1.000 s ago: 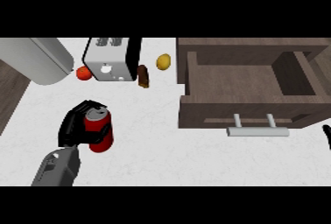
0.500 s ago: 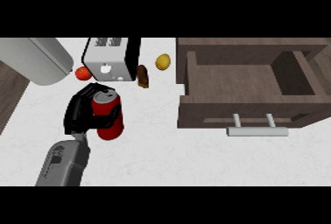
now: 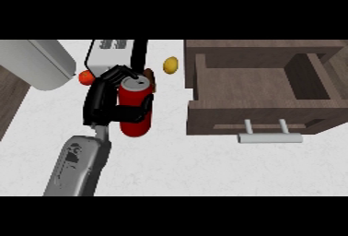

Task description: Pick up the can, place it into the drawer and close the drawer

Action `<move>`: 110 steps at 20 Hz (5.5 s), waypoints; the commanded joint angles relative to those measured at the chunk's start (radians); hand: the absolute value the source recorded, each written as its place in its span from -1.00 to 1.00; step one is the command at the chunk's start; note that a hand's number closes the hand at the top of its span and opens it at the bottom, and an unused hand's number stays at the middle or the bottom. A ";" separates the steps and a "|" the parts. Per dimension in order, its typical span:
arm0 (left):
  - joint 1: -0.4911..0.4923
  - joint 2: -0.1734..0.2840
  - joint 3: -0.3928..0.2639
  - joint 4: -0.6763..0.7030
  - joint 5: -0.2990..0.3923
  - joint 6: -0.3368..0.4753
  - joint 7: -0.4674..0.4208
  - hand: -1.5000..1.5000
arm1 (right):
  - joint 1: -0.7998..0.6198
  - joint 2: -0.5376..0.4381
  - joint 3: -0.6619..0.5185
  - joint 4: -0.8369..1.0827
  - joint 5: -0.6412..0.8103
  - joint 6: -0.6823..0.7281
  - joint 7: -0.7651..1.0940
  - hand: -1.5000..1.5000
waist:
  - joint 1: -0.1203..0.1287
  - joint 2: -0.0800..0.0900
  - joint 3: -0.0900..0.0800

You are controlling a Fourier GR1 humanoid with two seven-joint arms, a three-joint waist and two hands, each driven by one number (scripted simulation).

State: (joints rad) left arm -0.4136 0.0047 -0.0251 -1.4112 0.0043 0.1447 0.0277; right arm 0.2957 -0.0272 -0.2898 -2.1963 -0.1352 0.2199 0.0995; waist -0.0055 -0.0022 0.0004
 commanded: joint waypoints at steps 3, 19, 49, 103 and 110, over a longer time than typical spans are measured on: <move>-0.171 -0.005 -0.121 -0.033 -0.020 0.129 0.191 1.00 | 0.054 0.005 -0.006 0.016 -0.016 0.048 -0.071 -1.00 | -0.006 0.000 0.000; -0.757 -0.005 -0.147 0.386 0.067 0.316 0.262 1.00 | 0.022 0.027 0.058 -0.037 0.054 -0.021 0.011 -1.00 | -0.024 0.006 0.000; -1.071 -0.005 -0.409 0.971 0.423 0.440 0.024 1.00 | -0.145 -0.021 0.033 0.049 0.062 -0.034 0.053 -1.00 | -0.075 0.023 0.002; -1.050 -0.005 -0.584 0.991 0.702 0.666 -0.144 -1.00 | -0.342 -0.237 0.257 0.098 0.775 -0.071 -0.066 -1.00 | -0.020 0.018 0.000; -1.063 -0.005 -0.571 0.972 0.702 0.681 -0.114 -1.00 | -0.402 -0.236 0.388 0.249 1.027 -0.130 -0.065 -1.00 | -0.005 0.010 0.000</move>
State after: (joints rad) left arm -1.4617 0.0000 -0.6024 -0.4303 0.7090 0.8281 -0.1088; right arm -0.0491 -0.2608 0.0435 -2.0380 0.7689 0.1153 0.0198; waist -0.0276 0.0120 0.0005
